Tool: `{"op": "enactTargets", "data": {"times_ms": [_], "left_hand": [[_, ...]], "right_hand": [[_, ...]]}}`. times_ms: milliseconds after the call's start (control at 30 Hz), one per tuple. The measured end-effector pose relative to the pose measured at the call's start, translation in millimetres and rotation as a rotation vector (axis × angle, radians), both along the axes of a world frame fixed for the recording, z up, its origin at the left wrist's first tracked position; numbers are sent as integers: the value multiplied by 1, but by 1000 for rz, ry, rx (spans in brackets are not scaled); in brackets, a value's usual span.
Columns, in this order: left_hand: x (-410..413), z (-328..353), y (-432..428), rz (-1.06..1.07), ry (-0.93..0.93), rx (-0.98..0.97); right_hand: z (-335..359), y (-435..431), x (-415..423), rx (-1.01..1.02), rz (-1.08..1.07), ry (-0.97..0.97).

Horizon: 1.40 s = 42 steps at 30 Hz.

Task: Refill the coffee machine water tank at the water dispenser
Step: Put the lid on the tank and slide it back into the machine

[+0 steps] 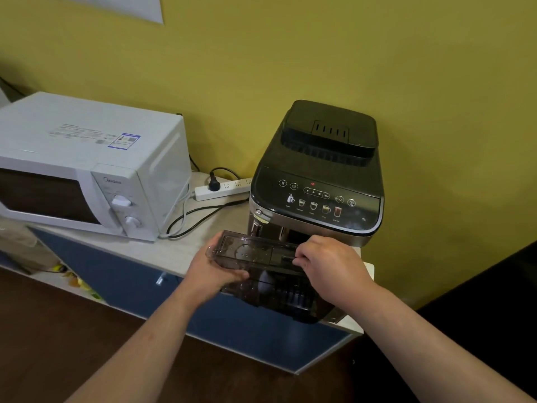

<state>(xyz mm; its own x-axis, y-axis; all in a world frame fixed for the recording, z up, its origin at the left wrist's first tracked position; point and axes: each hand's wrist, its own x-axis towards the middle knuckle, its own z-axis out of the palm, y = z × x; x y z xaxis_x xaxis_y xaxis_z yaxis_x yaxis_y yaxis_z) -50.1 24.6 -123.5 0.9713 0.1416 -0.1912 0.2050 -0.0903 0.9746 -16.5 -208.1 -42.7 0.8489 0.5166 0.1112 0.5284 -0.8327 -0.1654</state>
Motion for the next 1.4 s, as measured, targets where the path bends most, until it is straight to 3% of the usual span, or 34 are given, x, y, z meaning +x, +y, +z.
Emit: {"op": "enactTargets", "data": {"times_ms": [433,733,867,967,1100,1200,1400], "left_hand": [[4,-7,2,-10,-13,13],[2,-7,3,-16,-31,19],[2,-6,2,-23,-44,34],[1,-5,1,-14,-49,33],[0,-5,0,-24,-63,28],[1,-6,0,-4,-53,37],[1,-8,0,3,-46,65]], "right_hand": [[-18,-2,9,-57,11,21],[-25,-12,4,32,27,39],[-27,-45,-18,5,-46,-62],[-28,-71,-21,-27,-169,13],[-23,-81,-5,102,-221,176],[-19,-83,4,182,-218,297],[-11,-85,15,124,-155,342]]}}
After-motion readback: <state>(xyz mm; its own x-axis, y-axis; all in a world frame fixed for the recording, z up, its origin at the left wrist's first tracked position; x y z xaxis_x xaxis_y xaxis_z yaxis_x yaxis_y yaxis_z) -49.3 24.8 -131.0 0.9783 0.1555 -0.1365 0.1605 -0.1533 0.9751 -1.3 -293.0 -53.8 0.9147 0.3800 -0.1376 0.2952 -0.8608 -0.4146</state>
